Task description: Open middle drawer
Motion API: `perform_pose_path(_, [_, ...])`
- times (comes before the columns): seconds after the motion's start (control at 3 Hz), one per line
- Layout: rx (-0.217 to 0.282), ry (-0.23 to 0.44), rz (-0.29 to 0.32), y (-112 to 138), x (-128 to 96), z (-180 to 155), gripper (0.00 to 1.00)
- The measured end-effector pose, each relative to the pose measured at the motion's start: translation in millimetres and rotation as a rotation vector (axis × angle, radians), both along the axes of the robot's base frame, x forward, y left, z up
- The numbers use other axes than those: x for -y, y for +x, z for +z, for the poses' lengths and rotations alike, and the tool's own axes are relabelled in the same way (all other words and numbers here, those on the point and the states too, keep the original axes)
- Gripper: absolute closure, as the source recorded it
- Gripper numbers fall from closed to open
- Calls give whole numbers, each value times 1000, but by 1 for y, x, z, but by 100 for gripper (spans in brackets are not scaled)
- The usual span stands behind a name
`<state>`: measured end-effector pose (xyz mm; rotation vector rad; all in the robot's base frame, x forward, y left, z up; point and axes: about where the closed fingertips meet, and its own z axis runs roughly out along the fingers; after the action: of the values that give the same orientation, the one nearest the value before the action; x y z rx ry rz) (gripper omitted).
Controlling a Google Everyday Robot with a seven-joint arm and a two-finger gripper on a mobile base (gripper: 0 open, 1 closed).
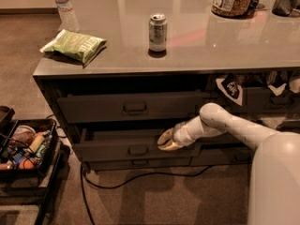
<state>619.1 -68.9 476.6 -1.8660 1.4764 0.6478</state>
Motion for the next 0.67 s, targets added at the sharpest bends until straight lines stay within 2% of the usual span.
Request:
perform_pose_path(0.33, [14, 7, 16, 2, -4, -3, 88])
perform_pose_path(0.67, [72, 17, 17, 8, -3, -2, 100])
